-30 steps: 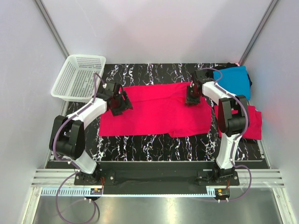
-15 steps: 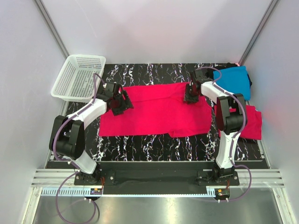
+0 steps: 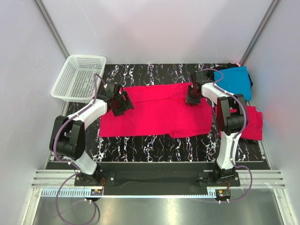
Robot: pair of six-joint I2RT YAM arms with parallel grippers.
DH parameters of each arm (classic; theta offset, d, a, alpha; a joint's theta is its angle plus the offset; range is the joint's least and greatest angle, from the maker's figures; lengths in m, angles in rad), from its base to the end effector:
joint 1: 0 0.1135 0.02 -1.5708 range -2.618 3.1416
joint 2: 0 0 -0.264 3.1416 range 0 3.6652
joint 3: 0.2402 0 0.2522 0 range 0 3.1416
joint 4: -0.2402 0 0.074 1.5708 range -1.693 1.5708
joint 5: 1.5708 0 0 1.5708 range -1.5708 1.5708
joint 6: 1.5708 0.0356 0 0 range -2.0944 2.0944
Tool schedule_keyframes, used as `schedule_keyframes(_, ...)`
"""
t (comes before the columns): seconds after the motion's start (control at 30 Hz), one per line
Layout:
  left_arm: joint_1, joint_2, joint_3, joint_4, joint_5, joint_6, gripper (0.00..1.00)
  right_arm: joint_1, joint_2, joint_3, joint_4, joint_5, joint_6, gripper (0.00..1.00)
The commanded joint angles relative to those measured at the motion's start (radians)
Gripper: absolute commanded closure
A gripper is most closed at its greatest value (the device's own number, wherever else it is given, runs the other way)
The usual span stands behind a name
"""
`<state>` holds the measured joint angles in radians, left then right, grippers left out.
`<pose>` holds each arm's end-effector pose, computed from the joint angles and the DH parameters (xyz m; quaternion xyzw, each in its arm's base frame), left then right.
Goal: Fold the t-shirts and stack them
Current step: Fold the tshirt
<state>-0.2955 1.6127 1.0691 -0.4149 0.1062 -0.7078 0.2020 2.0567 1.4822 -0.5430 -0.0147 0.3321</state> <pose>0.3190 -0.1011 0.2124 -0.1792 0.9353 -0.1891 0.2395 0.4207 0.0867 0.1657 0.0617 0.9724 0.0662 0.2149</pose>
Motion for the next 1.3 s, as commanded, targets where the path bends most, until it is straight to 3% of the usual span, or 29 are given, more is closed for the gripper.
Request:
schedule_keyframes(0.0, -0.005, 0.006, 0.012, 0.039, 0.013, 0.01, 0.28, 0.005, -0.032, -0.014, 0.014, -0.028, 0.022, 0.63)
schedule_keyframes(0.2, -0.008, 0.018, 0.012, 0.039, 0.018, 0.01, 0.28, 0.007, -0.037, -0.019, 0.044, -0.044, 0.001, 0.64)
schedule_keyframes(0.3, -0.008, 0.015, 0.006, 0.037, 0.015, 0.011, 0.28, 0.008, -0.024, -0.005, 0.054, -0.045, -0.002, 0.72)
schedule_keyframes(0.4, -0.01, 0.018, 0.005, 0.036, 0.012, 0.016, 0.28, 0.008, -0.021, 0.01, 0.06, -0.042, -0.004, 0.87)
schedule_keyframes(0.57, -0.01, 0.024, 0.005, 0.036, 0.013, 0.018, 0.28, 0.014, -0.039, 0.026, 0.057, -0.011, -0.004, 1.0)
schedule_keyframes(0.9, -0.014, 0.026, 0.006, 0.034, 0.007, 0.016, 0.28, 0.103, -0.237, -0.02, 0.029, 0.058, 0.03, 1.0)
schedule_keyframes(1.13, -0.021, 0.021, 0.005, 0.033, 0.004, 0.016, 0.28, 0.162, -0.283, -0.066, -0.026, 0.096, 0.091, 1.0)
schedule_keyframes(1.27, -0.021, 0.016, 0.008, 0.028, -0.002, 0.021, 0.28, 0.198, -0.297, -0.118, -0.083, 0.137, 0.13, 0.87)
